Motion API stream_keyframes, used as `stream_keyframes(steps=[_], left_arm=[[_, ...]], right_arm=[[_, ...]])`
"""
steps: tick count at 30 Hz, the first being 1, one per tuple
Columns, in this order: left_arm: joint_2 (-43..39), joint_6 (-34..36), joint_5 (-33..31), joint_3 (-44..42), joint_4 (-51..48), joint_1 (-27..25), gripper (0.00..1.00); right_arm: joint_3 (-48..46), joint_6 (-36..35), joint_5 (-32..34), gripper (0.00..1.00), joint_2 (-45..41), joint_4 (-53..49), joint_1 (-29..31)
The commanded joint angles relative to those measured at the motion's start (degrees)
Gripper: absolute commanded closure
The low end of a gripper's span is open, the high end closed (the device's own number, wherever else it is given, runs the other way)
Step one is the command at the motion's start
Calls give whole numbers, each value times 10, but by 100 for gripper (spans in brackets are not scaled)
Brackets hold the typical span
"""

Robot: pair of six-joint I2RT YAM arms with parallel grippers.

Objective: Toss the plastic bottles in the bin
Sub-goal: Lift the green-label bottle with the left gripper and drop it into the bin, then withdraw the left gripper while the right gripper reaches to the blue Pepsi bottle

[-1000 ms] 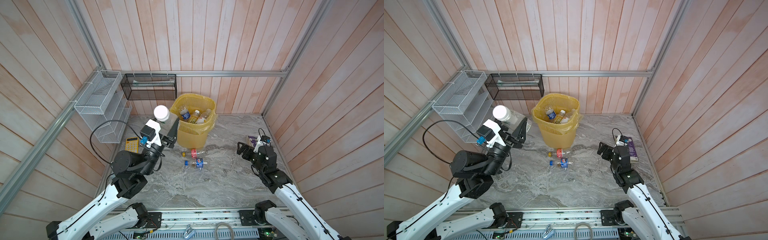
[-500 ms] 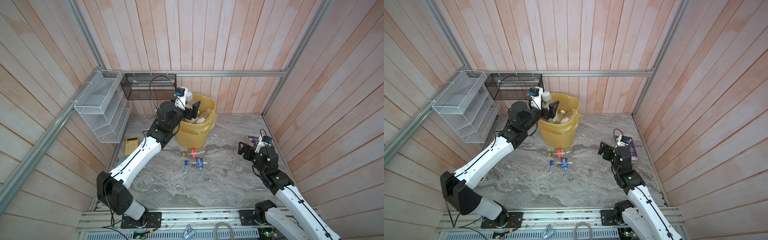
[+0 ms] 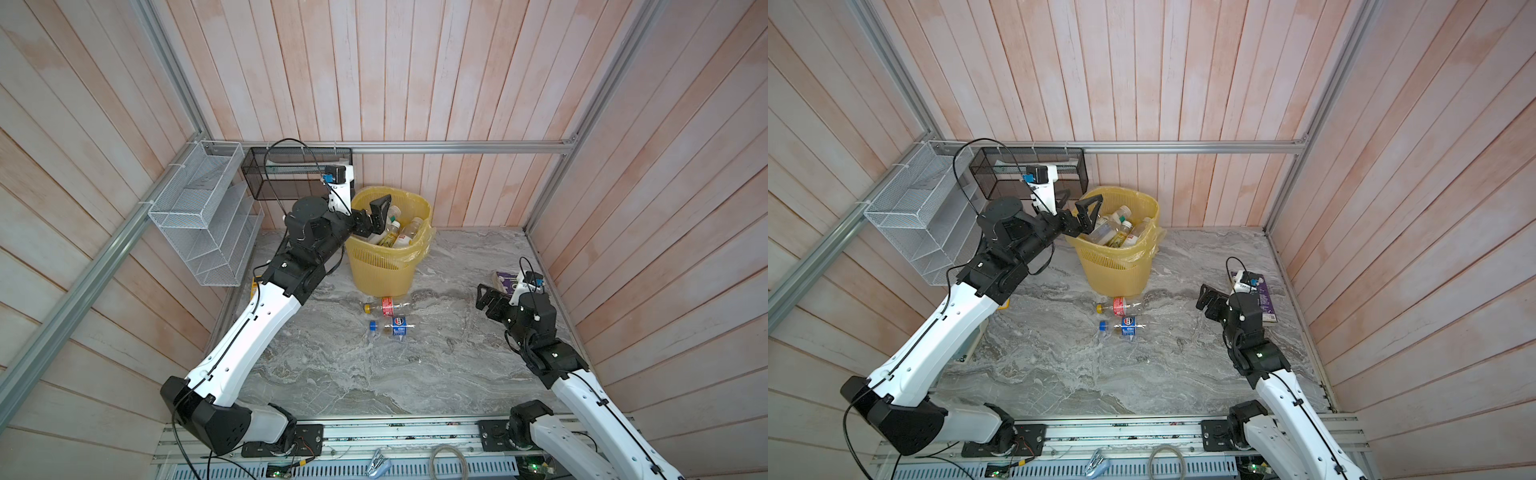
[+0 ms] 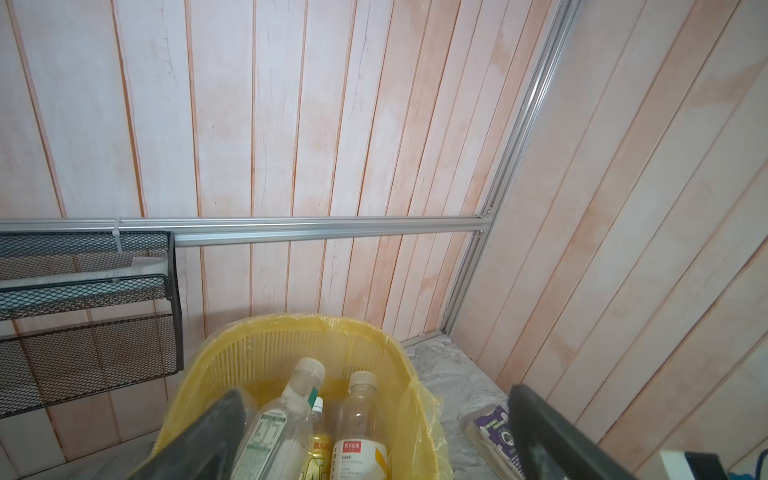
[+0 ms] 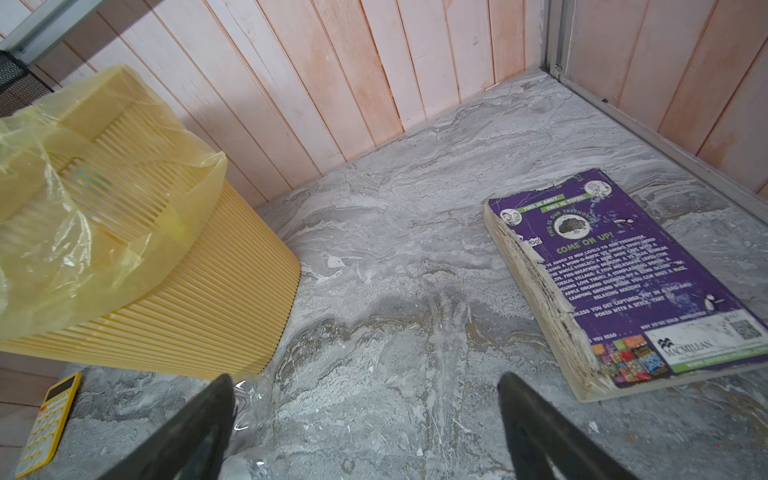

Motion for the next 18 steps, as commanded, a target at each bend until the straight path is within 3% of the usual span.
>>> stream_keyframes(steps=[1, 5, 13, 18], left_arm=[[3, -9, -8, -15, -6, 1, 0], [-18, -14, -20, -56, 3, 2, 0], [-132, -67, -89, -232, 44, 11, 0], [-200, -116, -105, -312, 13, 55, 0]], right_arm=[[18, -1, -3, 1, 7, -3, -2], [17, -6, -32, 1, 13, 11, -2], [15, -93, -177, 6, 87, 49, 7], [53, -180, -183, 7, 160, 53, 78]])
